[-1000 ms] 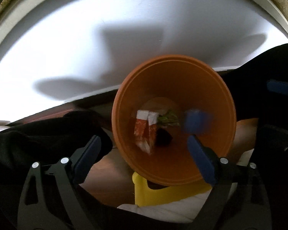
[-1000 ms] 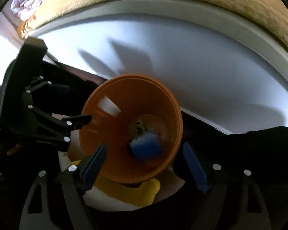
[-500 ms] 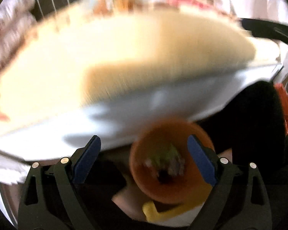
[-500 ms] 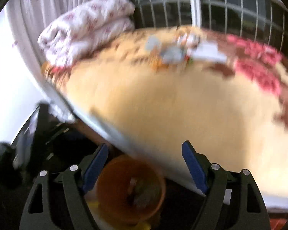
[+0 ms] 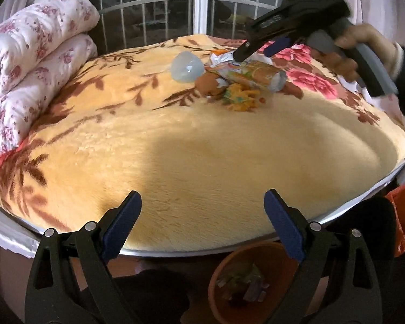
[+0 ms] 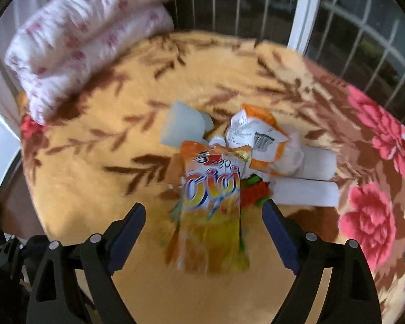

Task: Collect trash
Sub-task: 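Grasp the orange Cici juice pouch with the right gripper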

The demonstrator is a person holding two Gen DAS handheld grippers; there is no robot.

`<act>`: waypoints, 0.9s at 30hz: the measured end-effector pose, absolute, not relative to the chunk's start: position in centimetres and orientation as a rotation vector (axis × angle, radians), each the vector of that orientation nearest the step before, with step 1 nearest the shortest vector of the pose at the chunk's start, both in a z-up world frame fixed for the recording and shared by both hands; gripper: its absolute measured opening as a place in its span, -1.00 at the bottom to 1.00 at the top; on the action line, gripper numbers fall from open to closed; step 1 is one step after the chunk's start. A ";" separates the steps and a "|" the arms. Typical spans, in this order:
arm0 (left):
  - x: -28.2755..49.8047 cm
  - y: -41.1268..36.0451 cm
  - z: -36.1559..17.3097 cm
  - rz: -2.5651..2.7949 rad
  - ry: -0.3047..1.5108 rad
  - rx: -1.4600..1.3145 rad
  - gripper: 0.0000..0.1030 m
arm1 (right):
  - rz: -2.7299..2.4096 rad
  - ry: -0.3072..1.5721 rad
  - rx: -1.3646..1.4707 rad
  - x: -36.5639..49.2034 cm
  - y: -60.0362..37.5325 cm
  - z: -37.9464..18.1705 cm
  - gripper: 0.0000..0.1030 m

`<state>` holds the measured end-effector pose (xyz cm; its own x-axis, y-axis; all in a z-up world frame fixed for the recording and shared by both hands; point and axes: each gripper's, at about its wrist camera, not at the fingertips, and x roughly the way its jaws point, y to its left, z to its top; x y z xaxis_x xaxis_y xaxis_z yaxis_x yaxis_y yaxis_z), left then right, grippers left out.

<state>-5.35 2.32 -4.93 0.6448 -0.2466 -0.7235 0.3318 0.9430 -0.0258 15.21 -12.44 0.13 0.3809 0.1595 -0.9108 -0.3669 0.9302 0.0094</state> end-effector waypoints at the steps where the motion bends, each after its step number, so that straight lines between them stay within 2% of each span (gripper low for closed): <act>1: -5.5 2.9 -5.1 -0.329 0.807 0.113 0.74 | 0.337 1.168 -0.218 15.9 -12.2 -0.6 0.67; 5: -4.9 3.1 -5.1 -0.336 0.815 0.105 0.74 | 0.331 1.250 -0.265 17.3 -11.2 -2.9 0.65; 6: -4.7 3.0 -5.1 -0.339 0.817 0.106 0.74 | 0.321 1.261 -0.282 17.4 -11.1 -3.5 0.53; 7: -4.7 2.9 -5.1 -0.338 0.818 0.108 0.74 | 0.321 1.272 -0.280 17.4 -11.1 -3.9 -0.01; 10: -4.4 2.6 -4.9 -0.340 0.817 0.108 0.74 | 0.323 1.204 -0.209 16.0 -12.4 -2.9 -0.18; 18: -0.4 -0.5 -3.6 -0.442 0.832 0.038 0.74 | 0.279 0.888 0.212 6.1 -23.4 2.2 -0.20; 22: 3.7 -3.5 -3.5 -0.449 0.865 0.007 0.74 | 0.198 0.793 0.271 0.1 -27.4 1.7 -0.19; 27: 8.5 -5.1 -4.8 -0.389 0.948 -0.080 0.74 | 0.200 0.762 0.337 -4.9 -29.5 -0.4 -0.17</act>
